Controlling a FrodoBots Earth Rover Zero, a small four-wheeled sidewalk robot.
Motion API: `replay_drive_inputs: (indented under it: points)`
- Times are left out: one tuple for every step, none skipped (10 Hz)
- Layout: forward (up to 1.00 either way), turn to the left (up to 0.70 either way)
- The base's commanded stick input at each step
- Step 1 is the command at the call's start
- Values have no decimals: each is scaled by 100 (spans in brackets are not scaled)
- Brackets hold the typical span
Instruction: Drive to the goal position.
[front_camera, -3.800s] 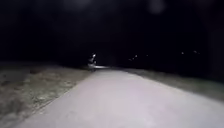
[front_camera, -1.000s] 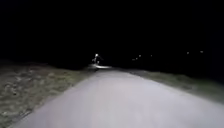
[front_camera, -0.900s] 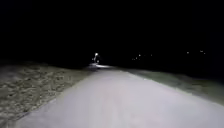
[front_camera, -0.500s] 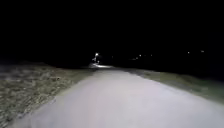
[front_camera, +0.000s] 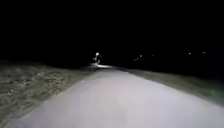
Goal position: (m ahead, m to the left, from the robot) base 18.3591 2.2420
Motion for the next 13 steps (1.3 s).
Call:
replay_drive_inputs:
  points:
    - [70, 7]
    - [70, 0]
    - [70, 0]
    - [70, 0]
    - [70, 0]
    - [70, 0]
    - [70, 0]
    - [70, 0]
    - [70, 0]
    - [70, 0]
    - [70, 0]
    - [70, 0]
    - [70, 0]
